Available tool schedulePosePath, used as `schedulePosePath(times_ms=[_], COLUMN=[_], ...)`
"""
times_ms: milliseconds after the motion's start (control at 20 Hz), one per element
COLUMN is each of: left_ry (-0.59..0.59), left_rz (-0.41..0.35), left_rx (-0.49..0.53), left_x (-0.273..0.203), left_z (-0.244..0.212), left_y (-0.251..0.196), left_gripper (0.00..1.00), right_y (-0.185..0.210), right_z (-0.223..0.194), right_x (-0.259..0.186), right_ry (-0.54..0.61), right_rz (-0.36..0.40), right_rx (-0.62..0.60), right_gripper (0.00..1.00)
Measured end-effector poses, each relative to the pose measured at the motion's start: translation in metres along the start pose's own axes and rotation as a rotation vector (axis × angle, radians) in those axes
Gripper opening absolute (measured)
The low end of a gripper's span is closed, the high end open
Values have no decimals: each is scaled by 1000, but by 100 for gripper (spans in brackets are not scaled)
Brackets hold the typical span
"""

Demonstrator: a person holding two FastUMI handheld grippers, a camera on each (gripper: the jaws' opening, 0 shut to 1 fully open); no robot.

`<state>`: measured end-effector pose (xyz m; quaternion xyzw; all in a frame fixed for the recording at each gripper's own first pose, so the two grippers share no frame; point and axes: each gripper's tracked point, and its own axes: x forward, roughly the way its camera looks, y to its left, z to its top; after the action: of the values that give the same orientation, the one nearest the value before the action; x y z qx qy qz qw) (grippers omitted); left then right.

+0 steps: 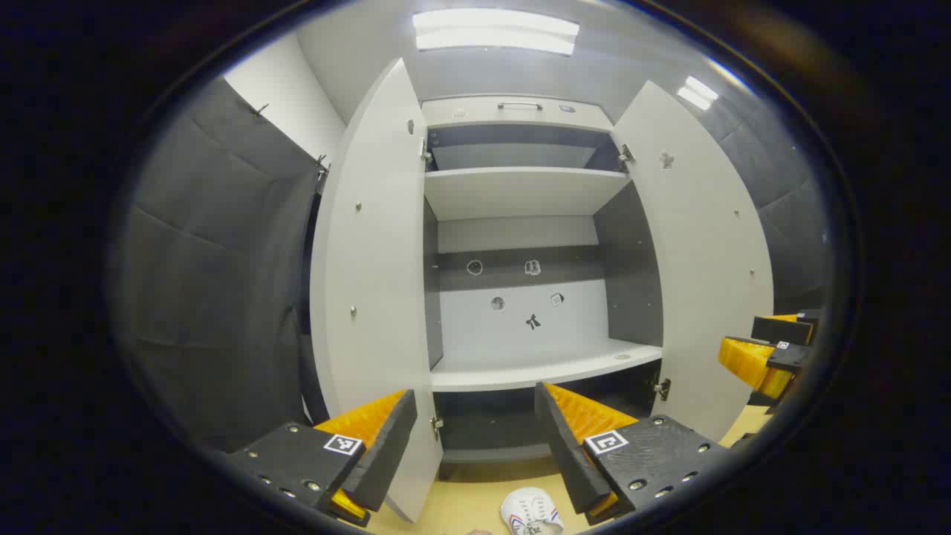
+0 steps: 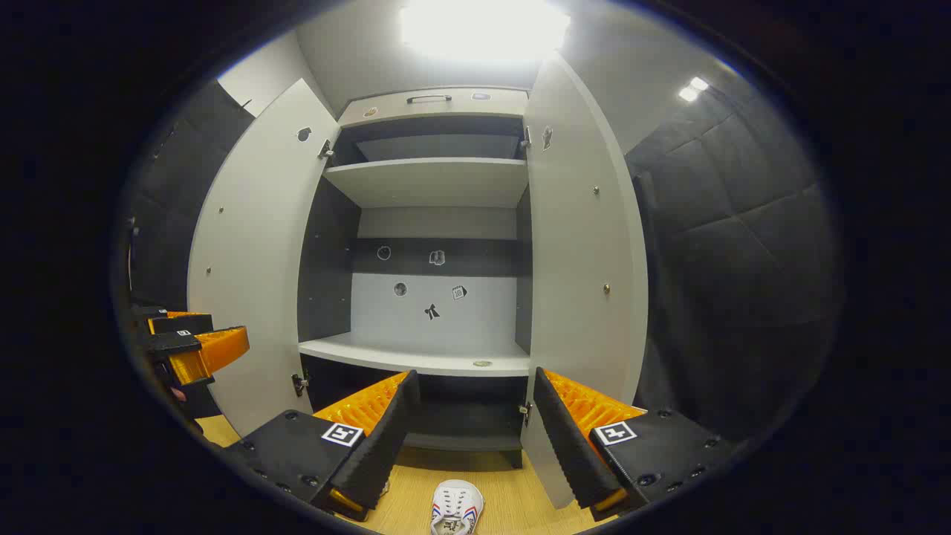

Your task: Grab one shoe with the right hand and put it into the shoe cabinet, grab the other shoe with the left hand and put it into the shoe cabinet; then close the right door with the right hand and the left door with the left hand.

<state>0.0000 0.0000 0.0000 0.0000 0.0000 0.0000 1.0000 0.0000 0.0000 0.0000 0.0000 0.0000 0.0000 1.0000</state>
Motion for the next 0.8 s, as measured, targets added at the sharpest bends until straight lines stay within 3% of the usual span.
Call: schedulePosePath(times_ms=[450, 800], left_ry=[0, 7], left_rz=[8, 15], left_rx=[0, 3], left_x=[-2, -4], left_z=[-2, -5], left_y=[6, 9], left_gripper=[93, 93], right_y=[7, 16], right_z=[-3, -12], right_x=[-1, 2], right_ry=[6, 29], right_rz=[6, 14], right_rx=[2, 11], right_gripper=[94, 97])
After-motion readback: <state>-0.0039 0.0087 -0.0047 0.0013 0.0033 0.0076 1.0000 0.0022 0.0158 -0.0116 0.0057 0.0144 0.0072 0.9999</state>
